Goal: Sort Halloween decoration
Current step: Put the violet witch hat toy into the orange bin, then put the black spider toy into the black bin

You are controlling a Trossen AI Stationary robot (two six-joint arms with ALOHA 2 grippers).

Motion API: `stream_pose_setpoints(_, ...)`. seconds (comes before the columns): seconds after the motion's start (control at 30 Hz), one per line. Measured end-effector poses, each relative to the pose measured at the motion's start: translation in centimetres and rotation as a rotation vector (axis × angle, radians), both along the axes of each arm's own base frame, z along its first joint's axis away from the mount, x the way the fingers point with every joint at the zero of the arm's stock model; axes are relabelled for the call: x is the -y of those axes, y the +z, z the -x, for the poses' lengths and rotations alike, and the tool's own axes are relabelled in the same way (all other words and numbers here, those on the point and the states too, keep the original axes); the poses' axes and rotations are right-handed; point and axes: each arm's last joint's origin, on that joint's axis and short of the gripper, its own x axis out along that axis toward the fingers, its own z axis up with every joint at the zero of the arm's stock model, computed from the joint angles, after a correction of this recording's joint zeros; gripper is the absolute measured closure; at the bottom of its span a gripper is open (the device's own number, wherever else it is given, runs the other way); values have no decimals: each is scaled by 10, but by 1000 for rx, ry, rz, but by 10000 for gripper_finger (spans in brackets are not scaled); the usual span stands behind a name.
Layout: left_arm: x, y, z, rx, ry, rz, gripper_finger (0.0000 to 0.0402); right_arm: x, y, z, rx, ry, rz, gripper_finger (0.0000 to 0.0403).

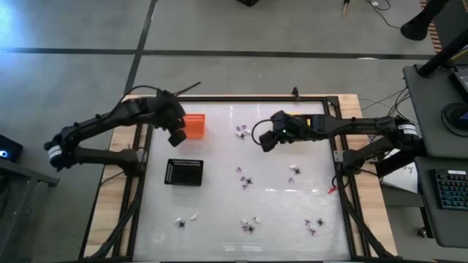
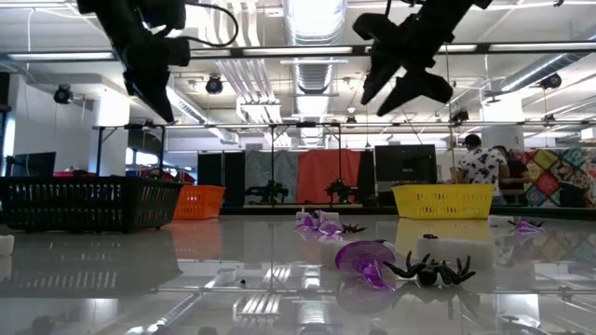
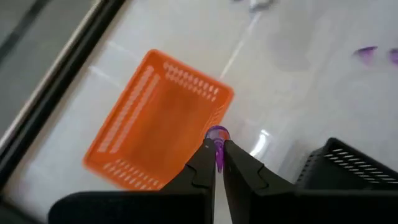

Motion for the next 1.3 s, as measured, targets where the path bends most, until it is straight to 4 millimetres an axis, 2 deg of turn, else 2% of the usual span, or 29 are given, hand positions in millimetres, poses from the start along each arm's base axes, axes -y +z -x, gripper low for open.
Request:
stream_pose_setpoints(0.23,-24,-14,-4,-60,-41,12,401,1,2,-3,44,-26,-10,239)
stream_pose_setpoints(0.5,-58,-40,-4,-158,-22,69,401,2,2,-3,75,-106,-78,239)
stream_pose_setpoints(0.63,-71,-53,-5,-137,-58,154,401,2,3,-3,82,-110,-83,239)
stream_pose_setpoints(0.8,-79,-67,-10,-117,-118,232,399,2,3,-3,78,-101,-75,239)
stream_pose_setpoints(1.0,-86,-77,-15,-154,-132,214,366,2,3,-3,75,-93,-68,239)
stream_pose_setpoints(1.3,-86,-75,-12,-195,-109,170,313,3,2,-3,37,0,19,239)
